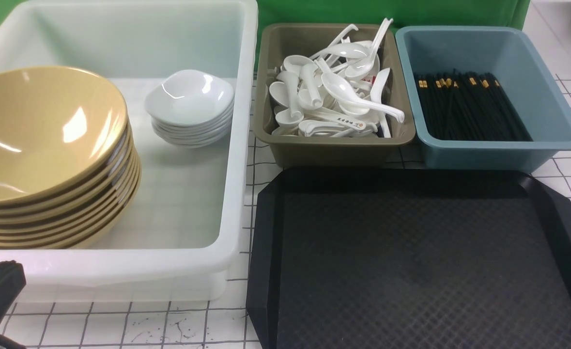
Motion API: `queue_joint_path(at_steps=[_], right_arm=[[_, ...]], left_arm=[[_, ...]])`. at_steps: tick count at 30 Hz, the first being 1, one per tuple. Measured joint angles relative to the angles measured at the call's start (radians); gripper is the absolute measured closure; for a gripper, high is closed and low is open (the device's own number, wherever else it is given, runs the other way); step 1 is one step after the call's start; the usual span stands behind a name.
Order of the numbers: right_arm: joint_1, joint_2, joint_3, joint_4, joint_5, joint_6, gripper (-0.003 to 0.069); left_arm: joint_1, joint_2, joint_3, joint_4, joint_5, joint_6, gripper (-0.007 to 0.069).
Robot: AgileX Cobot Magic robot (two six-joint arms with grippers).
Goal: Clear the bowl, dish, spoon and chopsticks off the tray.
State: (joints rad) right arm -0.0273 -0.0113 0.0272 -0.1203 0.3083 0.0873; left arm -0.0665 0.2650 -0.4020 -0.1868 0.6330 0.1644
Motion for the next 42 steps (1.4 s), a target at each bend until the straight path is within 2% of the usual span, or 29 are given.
queue_joint_path(at_steps=[12, 16, 20, 23, 29, 36, 42], right_arm=[[0.0, 0.0, 0.0, 0.0, 0.001, 0.007, 0.0599], [0.0, 0.0, 0.0, 0.0, 0.001, 0.008, 0.0594], [0.0, 0.0, 0.0, 0.0, 0.001, 0.008, 0.0588], [0.0, 0.0, 0.0, 0.0, 0.001, 0.008, 0.0586], [0.0, -0.001, 0.0, -0.001, 0.001, 0.008, 0.058], [0.0, -0.001, 0.0, -0.001, 0.002, 0.008, 0.0571], [0.0, -0.001, 0.0, -0.001, 0.002, 0.008, 0.0567]], left_arm=[[0.0, -0.007, 0.0, 0.004, -0.001, 0.0, 0.0638], [0.0, -0.04, 0.019, 0.025, -0.051, 0.0, 0.0638], [0.035, -0.124, 0.179, 0.068, -0.37, -0.017, 0.0638], [0.081, -0.19, 0.3, 0.078, -0.501, -0.065, 0.0638], [0.1, -0.273, 0.419, 0.112, -0.473, -0.118, 0.0638], [0.1, -0.277, 0.429, 0.122, -0.335, -0.123, 0.0638], [0.1, -0.277, 0.429, 0.124, -0.323, -0.123, 0.0638]])
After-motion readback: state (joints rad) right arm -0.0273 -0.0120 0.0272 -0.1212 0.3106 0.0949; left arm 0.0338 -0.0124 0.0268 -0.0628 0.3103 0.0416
